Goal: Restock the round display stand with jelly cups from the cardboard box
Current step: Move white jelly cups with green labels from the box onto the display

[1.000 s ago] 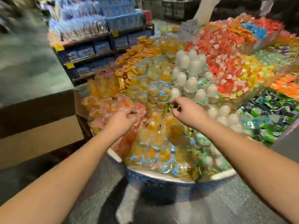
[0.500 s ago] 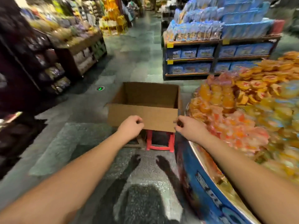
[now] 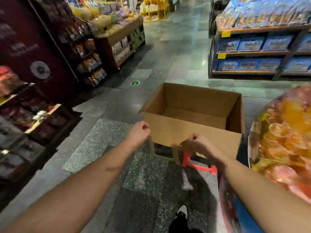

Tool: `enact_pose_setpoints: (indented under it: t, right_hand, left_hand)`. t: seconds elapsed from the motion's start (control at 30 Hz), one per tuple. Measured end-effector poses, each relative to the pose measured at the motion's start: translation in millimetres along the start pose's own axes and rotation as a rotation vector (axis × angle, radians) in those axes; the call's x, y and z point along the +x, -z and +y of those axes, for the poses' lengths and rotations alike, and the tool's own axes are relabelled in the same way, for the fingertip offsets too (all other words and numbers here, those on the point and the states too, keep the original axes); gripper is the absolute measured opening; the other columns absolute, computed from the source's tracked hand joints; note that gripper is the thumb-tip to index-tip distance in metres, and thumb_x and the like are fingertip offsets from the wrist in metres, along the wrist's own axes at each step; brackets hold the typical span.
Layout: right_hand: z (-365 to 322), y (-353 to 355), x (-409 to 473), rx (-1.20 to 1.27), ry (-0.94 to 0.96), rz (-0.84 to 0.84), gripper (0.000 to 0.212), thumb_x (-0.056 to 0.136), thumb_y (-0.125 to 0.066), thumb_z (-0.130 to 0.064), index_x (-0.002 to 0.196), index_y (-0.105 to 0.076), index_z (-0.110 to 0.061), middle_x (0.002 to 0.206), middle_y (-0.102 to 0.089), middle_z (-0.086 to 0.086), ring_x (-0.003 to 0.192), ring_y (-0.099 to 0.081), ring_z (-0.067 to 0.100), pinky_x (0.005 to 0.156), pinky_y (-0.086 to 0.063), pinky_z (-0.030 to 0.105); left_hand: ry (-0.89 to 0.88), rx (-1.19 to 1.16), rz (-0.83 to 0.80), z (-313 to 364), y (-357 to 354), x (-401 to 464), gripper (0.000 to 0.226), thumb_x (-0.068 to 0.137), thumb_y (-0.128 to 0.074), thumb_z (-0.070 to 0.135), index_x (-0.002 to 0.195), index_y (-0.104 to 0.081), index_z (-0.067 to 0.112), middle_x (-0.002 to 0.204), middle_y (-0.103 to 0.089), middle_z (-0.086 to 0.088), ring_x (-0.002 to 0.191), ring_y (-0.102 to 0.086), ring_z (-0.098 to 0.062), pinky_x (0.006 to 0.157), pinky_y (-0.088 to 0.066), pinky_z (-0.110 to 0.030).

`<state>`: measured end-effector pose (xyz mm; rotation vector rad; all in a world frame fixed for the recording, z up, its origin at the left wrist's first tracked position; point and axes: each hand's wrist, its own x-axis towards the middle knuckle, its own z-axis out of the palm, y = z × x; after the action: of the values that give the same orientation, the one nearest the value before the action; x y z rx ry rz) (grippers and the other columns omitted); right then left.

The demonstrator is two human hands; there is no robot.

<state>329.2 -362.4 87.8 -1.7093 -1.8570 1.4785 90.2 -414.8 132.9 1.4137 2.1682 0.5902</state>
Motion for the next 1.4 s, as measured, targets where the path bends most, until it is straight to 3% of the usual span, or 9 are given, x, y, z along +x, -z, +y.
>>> enact_pose_setpoints:
  t: [0.3,0.37,0.47,0.63,0.93,1.03,1.13,1.3,1.4]
  right_hand:
    - [6.7,14.2,161.4,0.437,-0.47,-0.044,0.026,0.101,-0.047,-0.034,0.099,-0.061,-0.012,0.082,-0.055,0.007,0.067,-0.051,0.017,0.055,-0.038,0.027]
    - [41.5,16.1,202.6,0.546,-0.524,0.017,0.041,0.097,-0.049,-0.043,0.119,-0.062,-0.011,0.102,-0.062,0.012,0.089,-0.061,0.027,0.076,-0.052,0.035]
    - [82.7,18.4,243.1,0.621,-0.595,0.079,0.058,0.089,-0.052,-0.053,0.132,-0.056,-0.014,0.131,-0.06,0.012,0.117,-0.058,0.035,0.103,-0.046,0.053]
    - [60.2,23.1,271.8,0.887,-0.848,0.225,0.074,0.079,-0.054,-0.075,0.126,-0.051,-0.018,0.121,-0.061,0.017,0.108,-0.061,0.04,0.096,-0.048,0.057]
    - [5.1,4.0,333.0,1.141,-1.027,0.664,0.02,0.095,-0.059,-0.029,0.098,-0.061,-0.009,0.093,-0.069,0.016,0.082,-0.068,0.029,0.064,-0.054,0.039]
    - [18.2,-2.1,348.8,1.147,-1.093,0.847,0.005,0.095,-0.053,-0.015,0.094,-0.055,-0.01,0.086,-0.059,0.01,0.071,-0.056,0.022,0.064,-0.051,0.035]
    - [37.6,-8.0,362.1,0.981,-1.159,0.797,0.031,0.097,-0.051,-0.008,0.127,-0.052,-0.001,0.12,-0.06,0.018,0.09,-0.06,0.029,0.086,-0.057,0.042]
    - [6.5,-1.1,373.4,0.45,-1.412,0.629,0.017,0.095,-0.062,-0.032,0.108,-0.061,-0.021,0.115,-0.062,-0.004,0.105,-0.061,0.013,0.098,-0.047,0.025]
    - [5.4,-2.6,369.8,0.353,-1.407,0.634,0.031,0.098,-0.056,-0.028,0.128,-0.054,-0.022,0.12,-0.058,-0.005,0.105,-0.059,0.014,0.097,-0.047,0.029]
  left_hand:
    - [0.183,-0.014,-0.032,-13.1,6.4,181.5,0.017,0.098,-0.048,0.02,0.104,-0.063,0.019,0.095,-0.063,-0.004,0.084,-0.057,-0.021,0.063,-0.04,-0.027]
    - [0.175,-0.014,-0.034,-18.3,0.2,212.2,0.015,0.096,-0.047,0.018,0.087,-0.06,0.017,0.081,-0.059,-0.003,0.075,-0.053,-0.021,0.058,-0.035,-0.028]
    - [0.165,-0.003,-0.032,-23.9,-11.6,261.6,0.015,0.091,-0.051,0.02,0.082,-0.06,0.015,0.079,-0.061,-0.006,0.075,-0.056,-0.024,0.062,-0.041,-0.032]
    - [0.284,-0.015,-0.082,-33.6,-46.9,373.2,0.038,0.087,-0.062,0.026,0.119,-0.061,0.007,0.111,-0.065,-0.014,0.097,-0.062,-0.03,0.081,-0.052,-0.04]
    - [0.442,-0.006,-0.4,-63.0,-116.7,527.8,0.101,0.077,-0.078,0.047,0.151,-0.021,0.008,0.152,-0.034,-0.019,0.136,-0.04,-0.04,0.111,-0.036,-0.051]
    - [0.468,-0.033,-0.41,-67.0,-129.8,552.0,0.073,0.089,-0.07,0.031,0.144,-0.033,0.0,0.143,-0.047,-0.022,0.129,-0.048,-0.039,0.107,-0.04,-0.046]
    - [0.445,0.037,-0.422,-72.3,-138.4,564.1,0.046,0.097,-0.055,0.02,0.136,-0.045,-0.003,0.131,-0.057,-0.024,0.12,-0.054,-0.04,0.098,-0.045,-0.044]
    - [0.363,0.126,-0.485,-87.5,-142.8,565.4,0.043,0.099,-0.049,0.023,0.135,-0.049,0.001,0.121,-0.062,-0.022,0.11,-0.059,-0.04,0.09,-0.048,-0.044]
    - [0.325,0.139,-0.481,-91.3,-147.0,568.7,0.044,0.099,-0.049,0.021,0.135,-0.048,-0.003,0.124,-0.06,-0.026,0.114,-0.057,-0.042,0.095,-0.046,-0.045]
